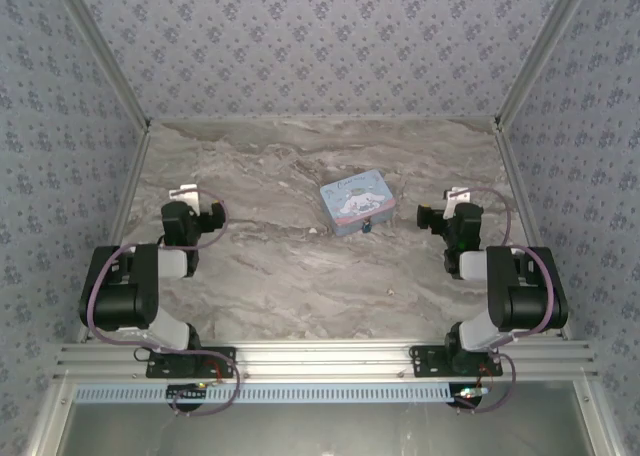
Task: Unlock a padlock with a key
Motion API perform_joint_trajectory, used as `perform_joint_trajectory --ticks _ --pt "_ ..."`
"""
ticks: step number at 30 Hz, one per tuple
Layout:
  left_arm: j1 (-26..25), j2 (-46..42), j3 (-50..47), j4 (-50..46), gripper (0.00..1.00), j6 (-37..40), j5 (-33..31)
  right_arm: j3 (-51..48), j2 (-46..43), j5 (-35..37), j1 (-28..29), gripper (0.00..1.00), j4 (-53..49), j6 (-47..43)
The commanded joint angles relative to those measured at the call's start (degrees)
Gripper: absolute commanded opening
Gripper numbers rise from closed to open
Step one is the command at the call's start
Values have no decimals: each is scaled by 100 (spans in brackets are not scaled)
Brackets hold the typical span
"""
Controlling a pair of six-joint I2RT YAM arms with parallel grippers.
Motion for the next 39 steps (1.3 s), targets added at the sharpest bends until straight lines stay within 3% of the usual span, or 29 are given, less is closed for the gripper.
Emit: perform_joint_trajectory --ticks 1,17,20,25,30,34,39 --pt "-36 -6 62 -1 100 17 -15 123 40 -38 -24 100 -12 -21" --pt "-19 -7 62 -2 99 -5 7 120 39 -97 -48 100 -12 -9" --pt "-12 -134 77 -119 99 -147 -270 161 -22 -109 -81 100 -105 41" --pt "-6 -1274 242 -1289 100 -221 -460 680 -670 -80 -223 100 -1517 199" --pt "-8 -2208 1035 -3268 99 -1140 -371 1243 -1403 15 -162 100 -3022 533" --pt "-8 -2320 1938 -4715 99 -1831 273 1867 -1876 33 41 100 -4527 1092" --pt "-206 -2602 2136 -5104 99 -2568 1162 2375 -2312 89 505 100 -5974 1779"
